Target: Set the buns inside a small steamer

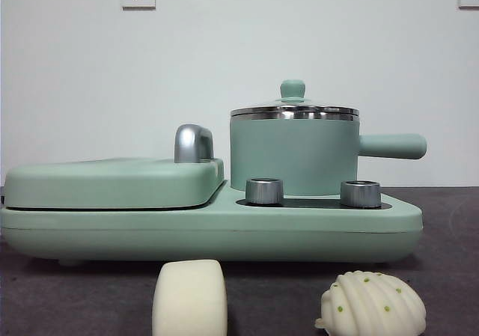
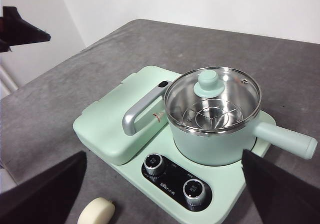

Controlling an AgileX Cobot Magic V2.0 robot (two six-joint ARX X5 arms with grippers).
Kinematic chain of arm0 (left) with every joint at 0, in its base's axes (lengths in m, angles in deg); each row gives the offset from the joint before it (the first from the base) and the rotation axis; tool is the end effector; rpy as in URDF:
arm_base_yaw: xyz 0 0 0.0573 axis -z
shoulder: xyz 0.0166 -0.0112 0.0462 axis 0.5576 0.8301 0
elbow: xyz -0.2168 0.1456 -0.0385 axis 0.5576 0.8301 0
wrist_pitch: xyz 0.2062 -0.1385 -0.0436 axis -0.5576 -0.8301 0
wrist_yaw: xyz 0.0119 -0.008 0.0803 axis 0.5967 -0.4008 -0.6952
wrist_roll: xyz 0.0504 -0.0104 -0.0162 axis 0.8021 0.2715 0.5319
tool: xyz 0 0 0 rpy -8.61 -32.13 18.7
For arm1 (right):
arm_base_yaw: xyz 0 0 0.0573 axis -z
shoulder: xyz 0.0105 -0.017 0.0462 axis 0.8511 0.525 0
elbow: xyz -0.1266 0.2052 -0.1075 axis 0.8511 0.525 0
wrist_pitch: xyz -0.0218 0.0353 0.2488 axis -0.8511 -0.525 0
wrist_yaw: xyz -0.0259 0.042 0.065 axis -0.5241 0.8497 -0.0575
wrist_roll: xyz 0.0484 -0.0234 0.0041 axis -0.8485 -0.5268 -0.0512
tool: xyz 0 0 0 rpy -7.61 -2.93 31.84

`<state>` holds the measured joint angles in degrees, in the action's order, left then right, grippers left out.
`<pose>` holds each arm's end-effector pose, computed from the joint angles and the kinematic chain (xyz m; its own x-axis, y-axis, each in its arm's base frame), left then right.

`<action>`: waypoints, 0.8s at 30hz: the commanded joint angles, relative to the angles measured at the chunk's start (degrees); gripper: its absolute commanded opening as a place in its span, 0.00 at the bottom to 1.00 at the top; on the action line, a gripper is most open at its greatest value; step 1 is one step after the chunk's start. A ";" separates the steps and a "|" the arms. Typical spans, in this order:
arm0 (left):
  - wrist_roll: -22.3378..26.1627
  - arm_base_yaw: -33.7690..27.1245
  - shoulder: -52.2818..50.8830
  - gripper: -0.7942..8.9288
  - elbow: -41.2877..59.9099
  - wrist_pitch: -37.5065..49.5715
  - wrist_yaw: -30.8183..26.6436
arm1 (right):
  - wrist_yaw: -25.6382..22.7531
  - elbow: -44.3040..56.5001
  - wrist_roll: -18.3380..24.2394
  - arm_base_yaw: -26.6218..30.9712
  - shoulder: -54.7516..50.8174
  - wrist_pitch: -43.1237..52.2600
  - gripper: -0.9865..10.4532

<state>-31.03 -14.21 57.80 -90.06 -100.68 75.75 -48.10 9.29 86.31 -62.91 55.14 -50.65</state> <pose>0.1513 -0.0712 0.3646 0.5400 -0.7790 -0.3188 0.7280 0.6223 -0.2877 0.0826 0.0248 0.3513 0.6694 0.6845 -0.2886 -0.6481 0.7281 0.2233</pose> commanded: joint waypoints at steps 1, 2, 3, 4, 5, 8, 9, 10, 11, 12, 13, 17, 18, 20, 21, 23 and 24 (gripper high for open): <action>-0.59 0.22 2.54 0.66 -2.51 0.46 0.61 | 0.11 -0.85 -0.63 -0.22 0.24 0.55 0.52; -0.59 0.22 3.41 0.66 -3.17 0.28 0.61 | 0.13 -0.85 -0.90 -0.22 0.24 0.55 0.52; -0.63 0.22 4.61 0.66 -4.13 -0.04 0.61 | 0.11 -0.85 -1.53 -0.22 0.24 0.55 0.52; -0.79 0.22 5.92 0.66 -5.27 -0.52 0.61 | 0.11 -0.85 -2.03 -0.22 0.24 0.55 0.52; -0.85 0.24 7.17 0.66 -6.40 -1.18 0.61 | 0.11 -0.85 -2.25 -0.22 0.24 0.55 0.52; -0.79 0.28 12.11 0.66 -11.37 -4.57 0.61 | 0.09 -0.85 -2.97 -0.22 0.24 0.52 0.52; -0.79 0.28 14.08 0.66 -13.51 -6.05 0.59 | 0.09 -0.85 -3.02 -0.22 0.24 0.52 0.52; -0.77 0.28 16.06 0.66 -15.69 -7.52 0.61 | 0.09 -0.85 -3.13 -0.22 0.24 0.52 0.52; -0.74 0.28 17.81 0.66 -17.62 -8.79 0.59 | 0.09 -0.85 -3.34 -0.22 0.24 0.50 0.52; -0.77 0.28 19.61 0.66 -19.52 -9.92 0.59 | 0.09 -0.85 -3.54 -0.22 0.24 0.50 0.52; -0.74 0.35 21.94 0.66 -22.08 -11.52 0.59 | 0.09 -0.85 -3.67 -0.22 0.26 0.48 0.52; -0.72 1.22 29.40 0.66 -30.03 -16.13 0.59 | 0.07 -0.85 -3.67 -0.22 0.26 0.42 0.52; -0.72 1.44 30.99 0.66 -31.71 -16.81 0.59 | 0.07 -0.85 -3.67 -0.22 0.26 0.33 0.52; -0.52 1.92 34.49 0.66 -35.45 -18.49 0.50 | 0.04 -0.85 -3.67 -0.22 0.26 0.15 0.52; -0.33 2.23 36.33 0.66 -37.40 -19.41 0.33 | 0.04 -0.85 -3.67 -0.22 0.28 0.11 0.52; -0.28 2.93 39.56 0.66 -41.18 -21.66 -0.68 | 0.04 -0.85 -3.67 -0.22 0.28 -0.17 0.52; -0.02 3.32 41.18 0.66 -43.10 -22.82 -1.27 | 0.02 -0.85 -3.67 -0.22 0.28 -0.35 0.52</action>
<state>-31.66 -11.37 97.64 -130.80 -123.32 74.76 -48.12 9.29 83.28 -62.91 55.14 -51.21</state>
